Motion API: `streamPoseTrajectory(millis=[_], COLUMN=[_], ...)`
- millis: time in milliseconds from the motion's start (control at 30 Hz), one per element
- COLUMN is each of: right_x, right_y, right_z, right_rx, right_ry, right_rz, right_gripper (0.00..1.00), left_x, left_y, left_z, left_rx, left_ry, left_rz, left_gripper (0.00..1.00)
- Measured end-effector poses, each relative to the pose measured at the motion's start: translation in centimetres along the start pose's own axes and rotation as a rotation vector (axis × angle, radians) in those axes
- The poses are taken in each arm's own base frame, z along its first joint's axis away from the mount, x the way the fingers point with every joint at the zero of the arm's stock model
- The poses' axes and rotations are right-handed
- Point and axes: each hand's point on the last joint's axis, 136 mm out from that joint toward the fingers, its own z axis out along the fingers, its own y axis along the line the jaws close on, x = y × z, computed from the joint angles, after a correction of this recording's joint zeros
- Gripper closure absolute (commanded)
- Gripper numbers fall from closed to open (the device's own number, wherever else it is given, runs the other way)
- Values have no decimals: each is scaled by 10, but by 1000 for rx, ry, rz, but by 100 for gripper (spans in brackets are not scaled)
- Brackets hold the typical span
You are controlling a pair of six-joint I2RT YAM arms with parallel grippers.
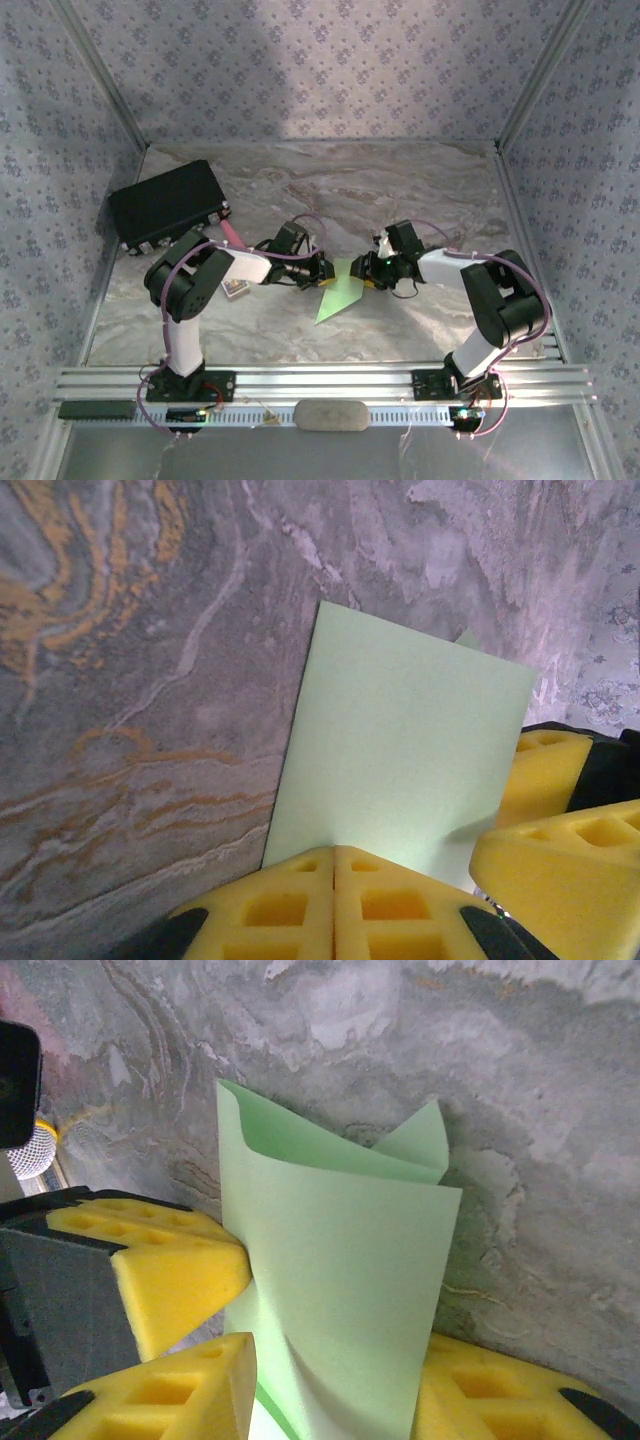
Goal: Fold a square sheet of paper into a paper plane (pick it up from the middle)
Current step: Fold the wing for the fifth time at the center of the table.
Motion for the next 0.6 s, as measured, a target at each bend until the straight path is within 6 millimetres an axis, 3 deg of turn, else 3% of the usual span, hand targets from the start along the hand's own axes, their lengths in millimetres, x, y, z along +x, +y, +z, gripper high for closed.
streamPoseTrajectory(millis=[400, 600], right_x=[2, -1], right_y=[-3, 5], right_z=[-5, -7], right_rx=[-72, -122], right_ry=[-25, -38], right_rz=[48, 49], right_gripper=[62, 65], left_x=[0, 0], left_y=[0, 0], left_z=[0, 0], left_rx=[0, -1], left_ry=[0, 0], left_rz=[0, 0], left_gripper=[93, 93])
